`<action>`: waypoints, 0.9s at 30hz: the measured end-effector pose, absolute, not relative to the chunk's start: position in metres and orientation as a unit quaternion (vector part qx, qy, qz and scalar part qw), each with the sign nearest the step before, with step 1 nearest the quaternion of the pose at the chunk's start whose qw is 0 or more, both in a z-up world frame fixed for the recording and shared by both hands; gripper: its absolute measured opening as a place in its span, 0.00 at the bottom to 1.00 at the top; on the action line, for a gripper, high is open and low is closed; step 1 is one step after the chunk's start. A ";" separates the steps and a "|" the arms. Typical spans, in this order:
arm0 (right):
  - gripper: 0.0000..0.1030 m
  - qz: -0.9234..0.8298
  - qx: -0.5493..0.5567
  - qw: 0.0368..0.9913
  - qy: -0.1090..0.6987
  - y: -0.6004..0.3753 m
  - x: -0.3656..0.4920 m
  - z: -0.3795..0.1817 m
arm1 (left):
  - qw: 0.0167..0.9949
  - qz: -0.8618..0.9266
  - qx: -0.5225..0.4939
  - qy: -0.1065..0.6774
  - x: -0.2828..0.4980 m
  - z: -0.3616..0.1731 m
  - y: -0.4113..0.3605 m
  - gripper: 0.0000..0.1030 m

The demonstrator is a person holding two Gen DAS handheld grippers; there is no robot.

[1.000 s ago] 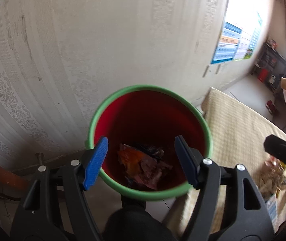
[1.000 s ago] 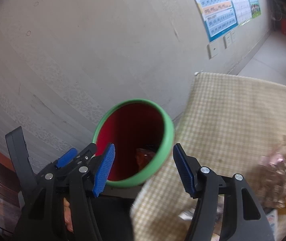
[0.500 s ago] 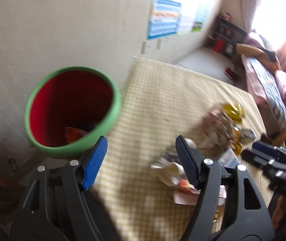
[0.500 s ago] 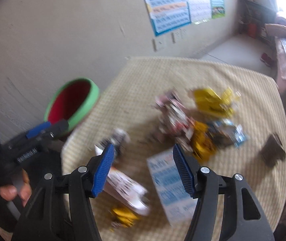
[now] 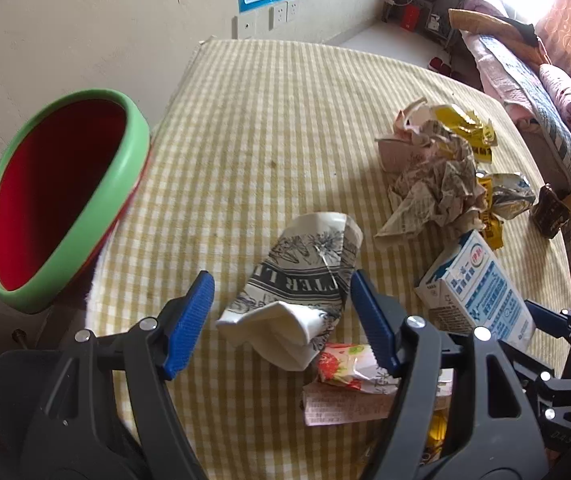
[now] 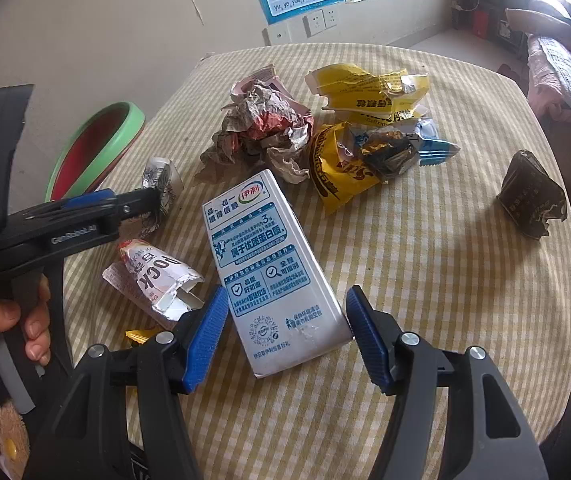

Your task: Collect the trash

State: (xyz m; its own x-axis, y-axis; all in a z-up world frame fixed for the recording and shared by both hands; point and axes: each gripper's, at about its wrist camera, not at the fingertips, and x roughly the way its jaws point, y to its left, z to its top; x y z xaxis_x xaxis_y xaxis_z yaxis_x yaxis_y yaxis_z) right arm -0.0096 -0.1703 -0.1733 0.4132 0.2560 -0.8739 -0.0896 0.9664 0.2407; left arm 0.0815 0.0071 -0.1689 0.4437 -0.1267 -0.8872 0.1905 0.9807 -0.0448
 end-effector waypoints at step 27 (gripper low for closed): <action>0.60 0.102 0.057 0.829 0.547 -0.164 -0.013 -0.195 | 0.867 -0.065 0.022 0.493 0.071 -0.157 0.020 0.55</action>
